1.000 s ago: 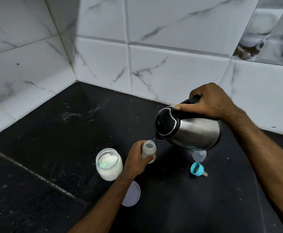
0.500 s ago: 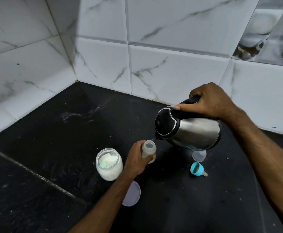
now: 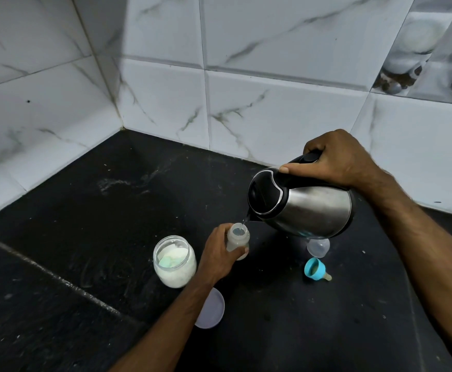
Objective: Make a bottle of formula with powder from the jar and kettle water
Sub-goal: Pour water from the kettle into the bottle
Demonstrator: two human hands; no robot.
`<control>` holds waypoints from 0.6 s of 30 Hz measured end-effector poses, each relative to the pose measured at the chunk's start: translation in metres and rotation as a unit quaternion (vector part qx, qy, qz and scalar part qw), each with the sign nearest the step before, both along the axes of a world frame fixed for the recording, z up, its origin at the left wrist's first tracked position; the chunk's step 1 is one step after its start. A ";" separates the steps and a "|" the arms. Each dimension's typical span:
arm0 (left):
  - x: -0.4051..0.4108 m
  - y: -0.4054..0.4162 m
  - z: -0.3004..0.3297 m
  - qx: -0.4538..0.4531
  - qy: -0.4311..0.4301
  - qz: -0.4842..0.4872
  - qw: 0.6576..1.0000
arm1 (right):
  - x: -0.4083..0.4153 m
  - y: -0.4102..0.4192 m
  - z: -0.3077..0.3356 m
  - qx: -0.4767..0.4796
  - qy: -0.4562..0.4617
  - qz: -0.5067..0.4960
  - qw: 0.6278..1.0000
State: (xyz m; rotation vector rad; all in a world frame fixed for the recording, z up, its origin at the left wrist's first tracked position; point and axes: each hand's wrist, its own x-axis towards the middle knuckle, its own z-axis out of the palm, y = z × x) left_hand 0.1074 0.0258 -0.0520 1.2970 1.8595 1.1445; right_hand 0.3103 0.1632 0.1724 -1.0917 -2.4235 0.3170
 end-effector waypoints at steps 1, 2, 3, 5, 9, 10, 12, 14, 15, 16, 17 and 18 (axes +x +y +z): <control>0.000 0.000 0.000 0.002 0.001 0.001 1.000 | 0.000 0.000 0.000 -0.001 0.001 0.001 1.000; 0.001 -0.001 0.001 0.004 0.001 0.002 1.000 | 0.000 0.000 0.000 -0.002 0.002 0.001 1.000; 0.001 -0.001 0.001 0.004 0.001 0.004 1.000 | 0.000 0.000 0.000 -0.002 0.003 0.002 1.000; 0.001 -0.002 0.001 0.007 0.001 0.005 1.000 | 0.000 0.000 -0.001 -0.002 0.005 0.003 1.000; 0.002 -0.002 0.004 0.002 -0.002 0.004 1.000 | 0.000 0.000 -0.001 0.002 0.003 0.006 1.000; 0.002 -0.002 0.004 0.002 -0.002 0.004 1.000 | 0.000 0.000 -0.001 0.002 0.003 0.007 1.000; 0.002 -0.002 0.005 0.001 -0.004 0.006 1.000 | -0.001 0.000 -0.001 0.001 0.003 0.006 1.000; 0.002 -0.002 0.006 -0.003 -0.006 0.005 1.000 | -0.001 -0.001 -0.001 0.000 0.002 0.005 1.000; 0.002 -0.002 0.006 -0.008 -0.007 0.003 1.000 | -0.001 -0.001 -0.001 -0.001 0.001 0.005 1.000; 0.003 -0.002 0.008 -0.009 -0.007 0.002 1.000 | -0.001 -0.001 -0.001 -0.003 0.001 0.005 1.000; 0.003 -0.003 0.008 -0.008 -0.008 0.002 1.000 | -0.001 -0.002 -0.001 -0.003 0.001 0.005 1.000; 0.003 -0.003 0.010 -0.006 -0.009 0.002 1.000 | -0.002 -0.002 -0.001 -0.004 0.001 0.004 1.000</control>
